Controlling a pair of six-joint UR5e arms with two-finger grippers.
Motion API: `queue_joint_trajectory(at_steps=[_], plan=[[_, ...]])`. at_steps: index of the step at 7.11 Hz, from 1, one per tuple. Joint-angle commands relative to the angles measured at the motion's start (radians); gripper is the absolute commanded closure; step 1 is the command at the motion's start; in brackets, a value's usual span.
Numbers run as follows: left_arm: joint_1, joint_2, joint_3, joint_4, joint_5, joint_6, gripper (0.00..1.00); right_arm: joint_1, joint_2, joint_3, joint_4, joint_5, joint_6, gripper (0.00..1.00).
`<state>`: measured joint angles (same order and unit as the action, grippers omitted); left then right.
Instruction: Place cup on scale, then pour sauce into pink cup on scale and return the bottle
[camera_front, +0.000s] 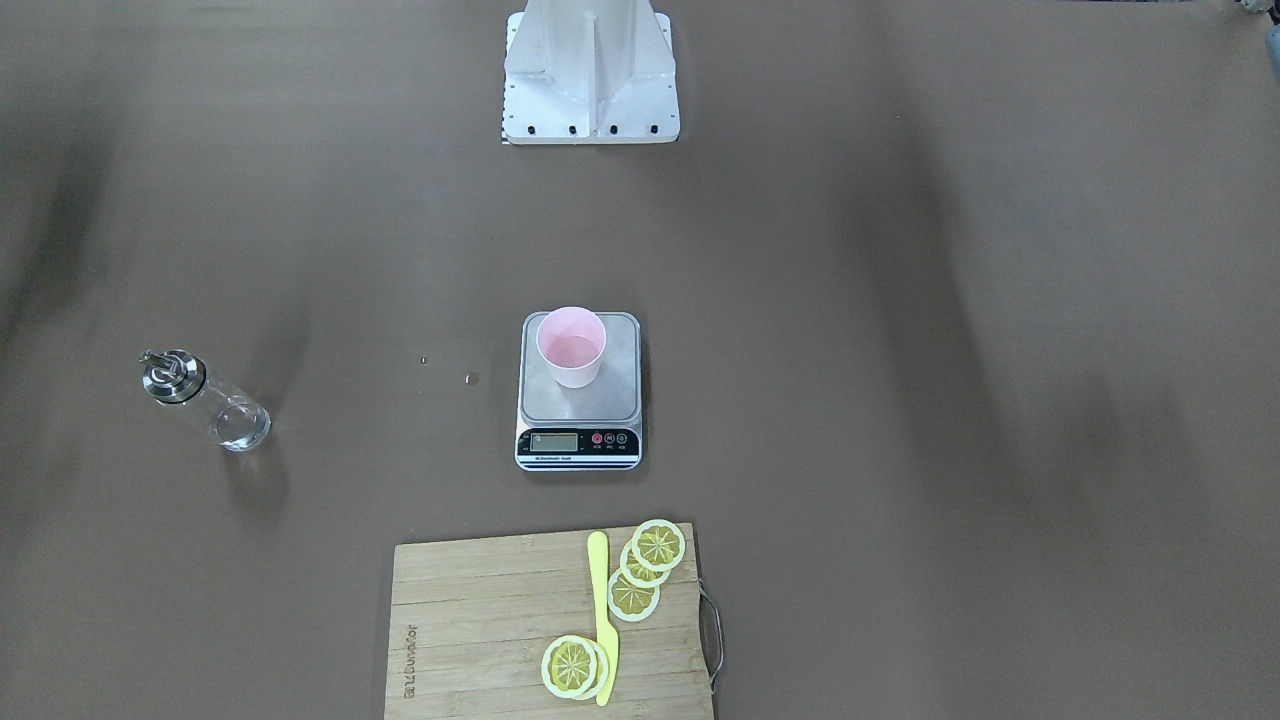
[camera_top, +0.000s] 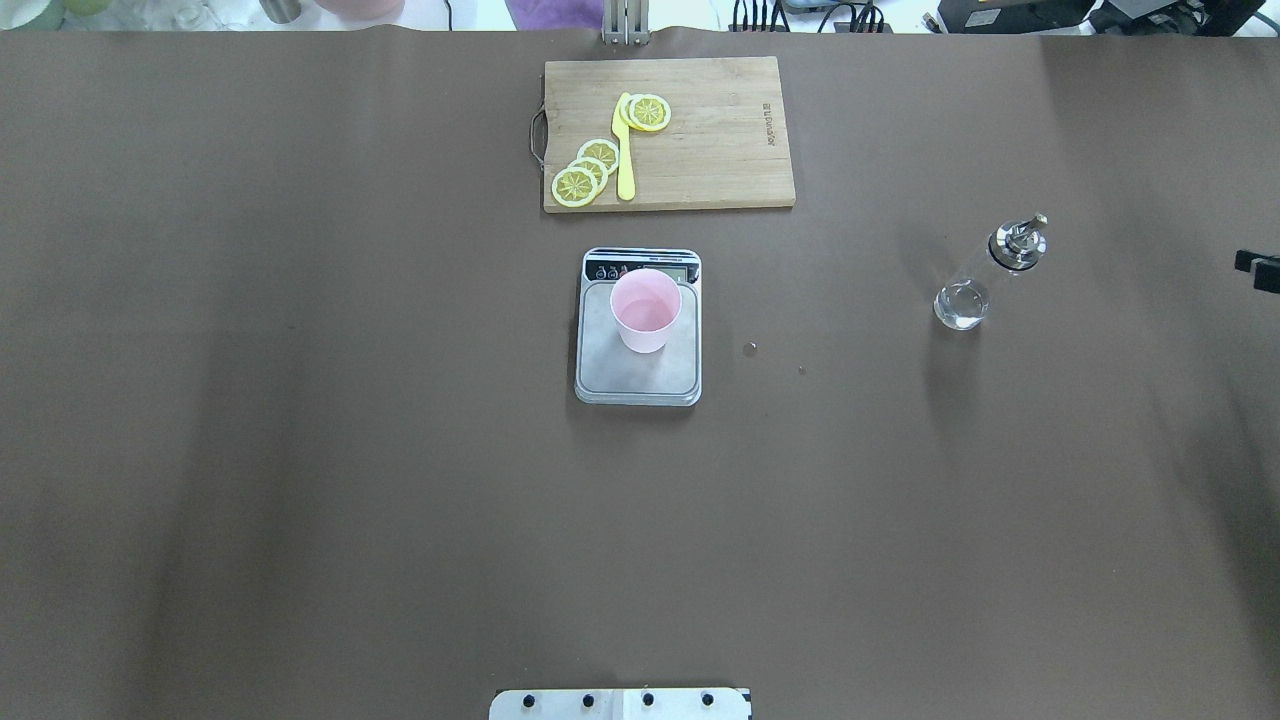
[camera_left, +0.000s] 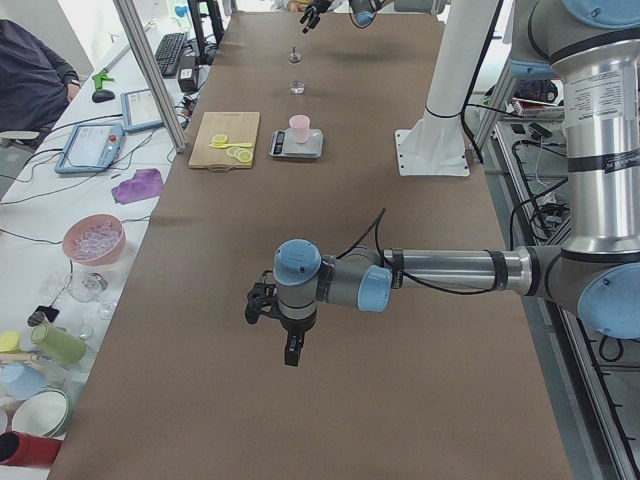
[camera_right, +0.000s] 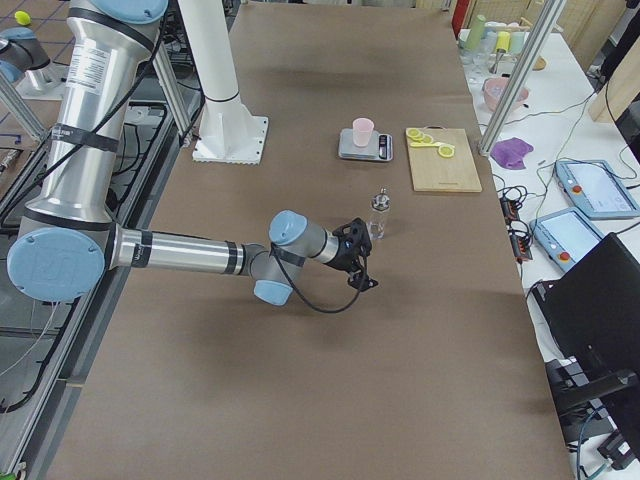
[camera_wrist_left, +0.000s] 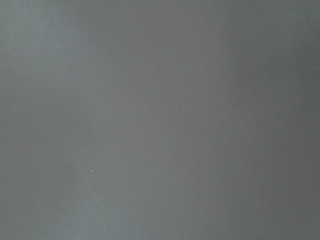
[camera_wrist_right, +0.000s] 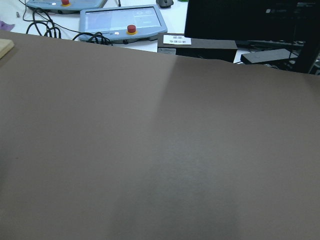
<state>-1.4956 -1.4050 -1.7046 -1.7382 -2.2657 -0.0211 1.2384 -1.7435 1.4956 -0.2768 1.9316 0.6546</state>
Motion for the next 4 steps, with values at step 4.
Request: queue_joint_trajectory(at_steps=[4], plan=[[0.0, 0.011, -0.001, 0.0, 0.0, 0.001, 0.02, 0.267, 0.142, -0.014, -0.611, 0.326, -0.301, 0.0]])
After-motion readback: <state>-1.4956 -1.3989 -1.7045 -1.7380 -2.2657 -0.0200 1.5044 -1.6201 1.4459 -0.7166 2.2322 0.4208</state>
